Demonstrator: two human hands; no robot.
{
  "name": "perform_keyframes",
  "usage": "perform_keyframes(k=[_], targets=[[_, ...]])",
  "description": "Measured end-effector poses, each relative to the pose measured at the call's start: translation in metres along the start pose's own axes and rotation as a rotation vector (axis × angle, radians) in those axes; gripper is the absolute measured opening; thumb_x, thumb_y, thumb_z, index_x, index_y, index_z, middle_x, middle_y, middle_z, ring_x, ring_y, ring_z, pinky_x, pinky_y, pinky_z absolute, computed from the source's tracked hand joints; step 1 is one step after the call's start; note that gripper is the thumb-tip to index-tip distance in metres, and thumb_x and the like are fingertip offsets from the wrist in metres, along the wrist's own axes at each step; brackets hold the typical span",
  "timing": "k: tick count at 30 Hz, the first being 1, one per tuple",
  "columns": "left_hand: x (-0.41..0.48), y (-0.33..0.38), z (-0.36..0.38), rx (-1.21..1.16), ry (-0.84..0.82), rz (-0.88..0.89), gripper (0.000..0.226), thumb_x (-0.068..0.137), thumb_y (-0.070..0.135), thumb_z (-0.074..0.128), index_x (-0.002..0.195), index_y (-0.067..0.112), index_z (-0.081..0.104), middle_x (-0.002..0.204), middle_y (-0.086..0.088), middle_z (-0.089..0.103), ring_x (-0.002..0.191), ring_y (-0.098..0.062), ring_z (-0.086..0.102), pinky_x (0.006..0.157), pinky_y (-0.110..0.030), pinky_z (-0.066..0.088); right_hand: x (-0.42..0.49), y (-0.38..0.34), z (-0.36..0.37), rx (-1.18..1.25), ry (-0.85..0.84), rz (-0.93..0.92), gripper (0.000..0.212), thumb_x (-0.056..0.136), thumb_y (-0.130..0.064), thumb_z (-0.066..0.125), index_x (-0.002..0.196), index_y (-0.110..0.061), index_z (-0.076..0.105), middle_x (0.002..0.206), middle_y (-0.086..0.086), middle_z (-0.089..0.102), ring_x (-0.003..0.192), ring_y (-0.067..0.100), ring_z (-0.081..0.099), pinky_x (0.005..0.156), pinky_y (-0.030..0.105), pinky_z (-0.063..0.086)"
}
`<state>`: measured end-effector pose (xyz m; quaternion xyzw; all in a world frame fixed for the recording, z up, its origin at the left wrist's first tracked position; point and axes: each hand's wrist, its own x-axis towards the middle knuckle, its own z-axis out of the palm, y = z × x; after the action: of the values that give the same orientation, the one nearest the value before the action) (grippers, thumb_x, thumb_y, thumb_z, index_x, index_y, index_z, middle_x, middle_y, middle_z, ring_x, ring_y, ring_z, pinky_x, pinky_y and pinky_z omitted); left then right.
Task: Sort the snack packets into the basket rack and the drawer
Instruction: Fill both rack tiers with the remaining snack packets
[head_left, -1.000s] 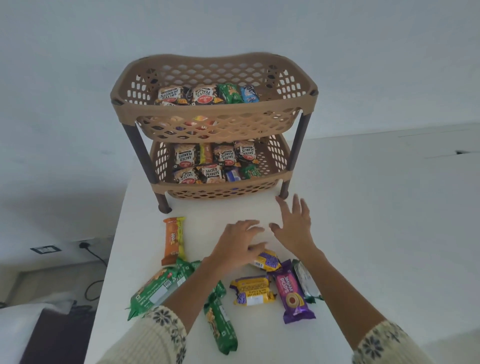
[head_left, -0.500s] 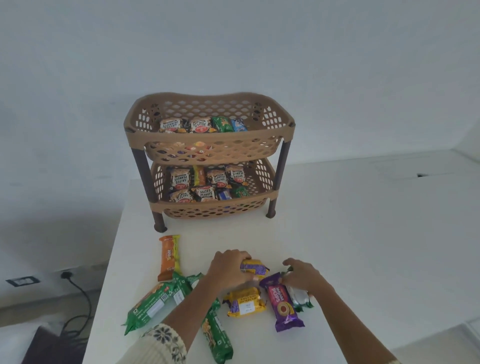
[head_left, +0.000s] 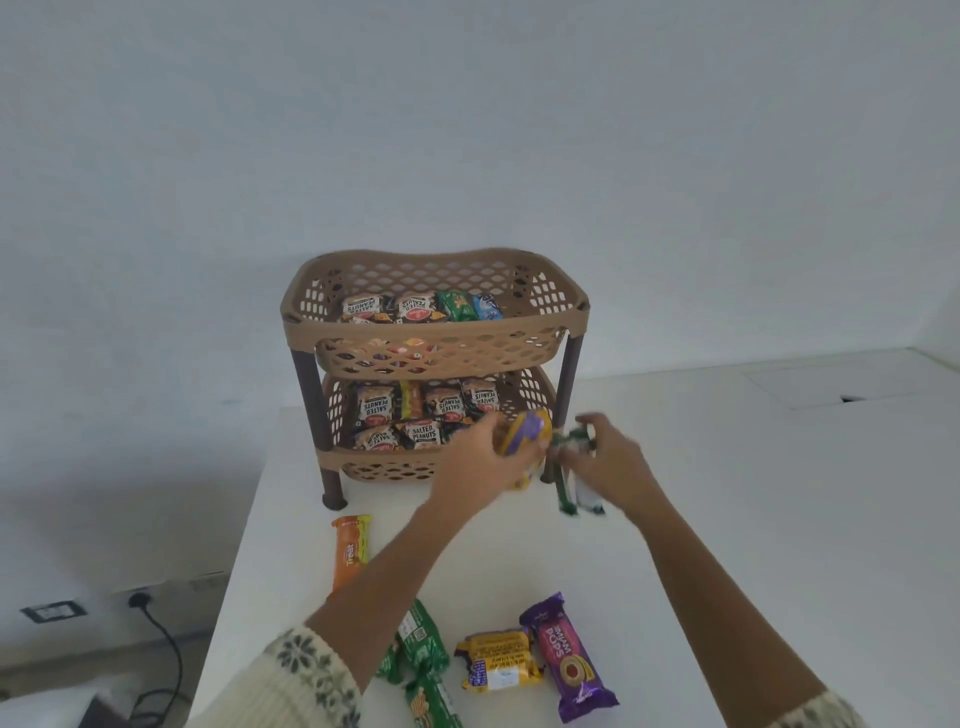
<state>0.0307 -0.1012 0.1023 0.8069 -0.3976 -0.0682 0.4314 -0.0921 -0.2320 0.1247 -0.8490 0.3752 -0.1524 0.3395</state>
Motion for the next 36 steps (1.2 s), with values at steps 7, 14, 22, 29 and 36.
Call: perform_keyframes(k=[7, 14, 22, 29, 36], targets=[[0.057, 0.061, -0.07, 0.028, 0.278, 0.243, 0.06, 0.077, 0.069, 0.064, 0.121, 0.029, 0.056, 0.105, 0.014, 0.07, 0.079, 0.001, 0.066, 0.07, -0.027, 0.059, 0.041, -0.08, -0.061, 0.197, 0.203, -0.259, 0.057, 0.082, -0.041, 0.069, 0.13, -0.022, 0.047, 0.109, 0.004, 0.06, 0.103, 0.027, 0.061, 0.091, 0.045, 0.051], [0.125, 0.084, -0.114, 0.141, 0.466, 0.178, 0.065, 0.077, 0.076, 0.055, 0.119, 0.026, 0.056, 0.089, 0.012, 0.069, 0.072, -0.006, 0.066, 0.054, -0.021, 0.047, 0.102, -0.14, -0.075, 0.221, 0.241, -0.423, 0.063, 0.083, -0.045, 0.067, 0.135, -0.021, 0.042, 0.121, 0.009, 0.058, 0.108, 0.027, 0.057, 0.085, 0.035, 0.046], [0.179, 0.039, -0.116, 0.488, 0.348, 0.039, 0.071, 0.085, 0.076, 0.04, 0.132, 0.026, 0.054, 0.077, 0.011, 0.064, 0.065, -0.005, 0.058, 0.05, -0.021, 0.039, 0.16, -0.156, -0.04, 0.085, 0.095, -0.388, 0.066, 0.084, -0.047, 0.066, 0.133, -0.011, 0.041, 0.113, 0.006, 0.061, 0.086, 0.016, 0.057, 0.07, 0.028, 0.042], [0.203, 0.009, -0.095, 0.735, 0.013, -0.15, 0.064, 0.078, 0.077, 0.049, 0.093, 0.017, 0.066, 0.083, 0.001, 0.068, 0.075, -0.016, 0.065, 0.072, -0.032, 0.056, 0.193, -0.137, -0.007, -0.19, -0.065, -0.289, 0.05, 0.084, -0.038, 0.067, 0.12, -0.006, 0.052, 0.107, 0.008, 0.064, 0.089, 0.022, 0.061, 0.06, 0.03, 0.041], [0.203, 0.011, -0.095, 0.73, -0.081, -0.244, 0.053, 0.079, 0.068, 0.059, 0.068, 0.016, 0.056, 0.058, 0.002, 0.05, 0.056, -0.016, 0.05, 0.06, -0.028, 0.042, 0.194, -0.144, -0.006, -0.401, -0.177, -0.326, 0.026, 0.089, -0.034, 0.062, 0.084, -0.008, 0.06, 0.066, 0.0, 0.052, 0.062, 0.016, 0.051, 0.054, 0.028, 0.036]])
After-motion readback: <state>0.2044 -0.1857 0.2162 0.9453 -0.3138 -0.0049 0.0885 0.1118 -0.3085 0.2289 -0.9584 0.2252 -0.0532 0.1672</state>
